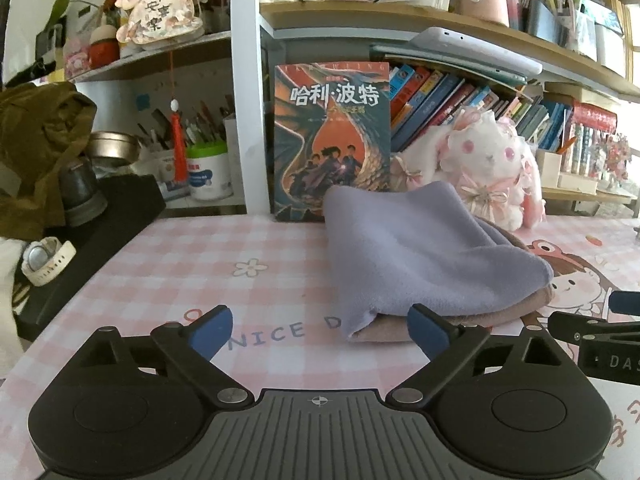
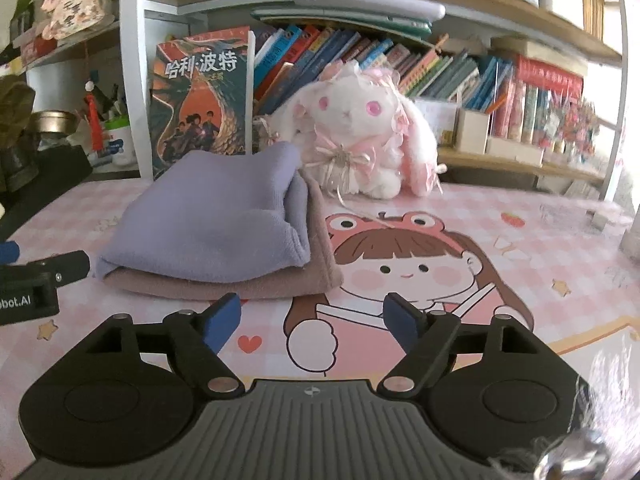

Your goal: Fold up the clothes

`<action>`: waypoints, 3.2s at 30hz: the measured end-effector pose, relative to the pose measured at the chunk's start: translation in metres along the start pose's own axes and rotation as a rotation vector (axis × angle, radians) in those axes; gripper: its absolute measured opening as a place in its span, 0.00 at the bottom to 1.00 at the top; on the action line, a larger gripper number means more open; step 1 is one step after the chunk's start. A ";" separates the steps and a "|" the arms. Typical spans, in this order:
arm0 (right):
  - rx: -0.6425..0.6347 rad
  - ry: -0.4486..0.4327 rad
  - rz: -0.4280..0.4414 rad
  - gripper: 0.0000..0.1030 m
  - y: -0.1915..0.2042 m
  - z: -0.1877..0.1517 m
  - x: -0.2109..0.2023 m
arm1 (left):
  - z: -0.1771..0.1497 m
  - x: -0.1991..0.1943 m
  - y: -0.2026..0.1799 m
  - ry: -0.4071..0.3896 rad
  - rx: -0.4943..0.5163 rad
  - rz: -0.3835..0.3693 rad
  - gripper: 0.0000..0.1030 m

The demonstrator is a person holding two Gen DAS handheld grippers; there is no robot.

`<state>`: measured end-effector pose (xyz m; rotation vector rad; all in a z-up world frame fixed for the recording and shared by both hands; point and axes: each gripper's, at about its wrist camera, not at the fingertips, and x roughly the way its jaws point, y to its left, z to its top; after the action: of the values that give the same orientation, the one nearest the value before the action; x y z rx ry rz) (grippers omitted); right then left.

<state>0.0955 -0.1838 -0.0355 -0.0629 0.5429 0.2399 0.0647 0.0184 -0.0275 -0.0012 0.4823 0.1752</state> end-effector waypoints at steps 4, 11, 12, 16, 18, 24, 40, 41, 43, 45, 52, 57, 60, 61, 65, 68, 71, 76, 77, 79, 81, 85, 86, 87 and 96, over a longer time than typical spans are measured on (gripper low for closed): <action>0.003 0.008 0.006 0.75 0.000 -0.002 0.000 | -0.002 -0.003 -0.001 0.002 0.006 -0.019 0.95; 0.013 0.010 -0.003 0.77 -0.002 -0.004 0.000 | -0.008 -0.004 -0.006 0.005 0.032 -0.009 0.95; 0.014 0.012 -0.003 0.77 -0.002 -0.004 0.000 | -0.008 -0.005 -0.006 0.004 0.030 -0.008 0.95; 0.013 0.012 0.001 0.77 -0.002 -0.004 -0.002 | -0.007 -0.007 -0.005 -0.001 0.020 -0.014 0.96; 0.011 0.011 0.003 0.79 -0.002 -0.004 -0.003 | -0.008 -0.007 -0.006 0.001 0.027 -0.014 0.96; 0.021 0.022 -0.001 0.80 -0.003 -0.004 -0.003 | -0.008 -0.007 -0.006 0.008 0.037 -0.017 0.96; 0.056 0.170 -0.029 0.84 0.001 -0.006 -0.014 | -0.003 -0.021 -0.006 0.102 0.052 -0.024 0.97; 0.071 0.182 -0.029 0.84 0.001 -0.007 -0.017 | -0.003 -0.023 -0.006 0.101 0.060 -0.024 0.97; 0.083 0.191 -0.032 0.84 0.001 -0.010 -0.022 | -0.001 -0.025 -0.007 0.106 0.071 -0.030 0.97; 0.077 0.187 -0.040 0.84 0.002 -0.011 -0.025 | 0.000 -0.026 -0.008 0.110 0.079 -0.037 0.97; 0.070 0.178 -0.054 0.85 0.001 -0.010 -0.029 | -0.002 -0.025 -0.011 0.131 0.090 -0.062 0.97; 0.070 0.177 -0.054 0.86 0.001 -0.010 -0.031 | -0.003 -0.025 -0.010 0.143 0.070 -0.062 0.97; 0.071 0.178 -0.050 0.86 0.001 -0.011 -0.032 | -0.003 -0.025 -0.007 0.149 0.059 -0.059 0.97; 0.072 0.178 -0.048 0.86 0.000 -0.011 -0.032 | -0.004 -0.025 -0.007 0.151 0.057 -0.058 0.97; 0.075 0.180 -0.039 0.86 0.000 -0.011 -0.033 | -0.005 -0.024 -0.005 0.161 0.044 -0.057 0.97; 0.076 0.183 -0.038 0.86 0.001 -0.011 -0.033 | -0.005 -0.024 -0.004 0.168 0.038 -0.056 0.97; 0.075 0.185 -0.037 0.86 0.002 -0.011 -0.033 | -0.006 -0.023 -0.004 0.172 0.037 -0.057 0.97; 0.077 0.189 -0.033 0.86 0.002 -0.011 -0.032 | -0.007 -0.023 -0.004 0.181 0.034 -0.057 0.97; 0.077 0.191 -0.032 0.86 0.002 -0.011 -0.032 | -0.007 -0.022 -0.004 0.183 0.032 -0.057 0.97; 0.077 0.193 -0.031 0.86 0.002 -0.011 -0.031 | -0.007 -0.021 -0.003 0.189 0.030 -0.057 0.97; 0.077 0.196 -0.028 0.86 0.002 -0.011 -0.030 | -0.007 -0.021 -0.003 0.193 0.029 -0.057 0.97; 0.079 0.201 -0.025 0.86 0.002 -0.011 -0.029 | -0.008 -0.019 -0.002 0.199 0.031 -0.054 0.97; 0.079 0.202 -0.024 0.86 0.001 -0.011 -0.029 | -0.008 -0.019 -0.002 0.200 0.030 -0.054 0.97; 0.080 0.204 -0.023 0.86 0.001 -0.011 -0.028 | -0.008 -0.019 -0.002 0.202 0.030 -0.053 0.98; 0.079 0.213 -0.014 0.87 0.002 -0.012 -0.027 | -0.009 -0.017 -0.001 0.209 0.029 -0.047 1.00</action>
<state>0.0665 -0.1890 -0.0320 -0.0159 0.7633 0.1990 0.0460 0.0139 -0.0274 -0.0024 0.6926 0.1226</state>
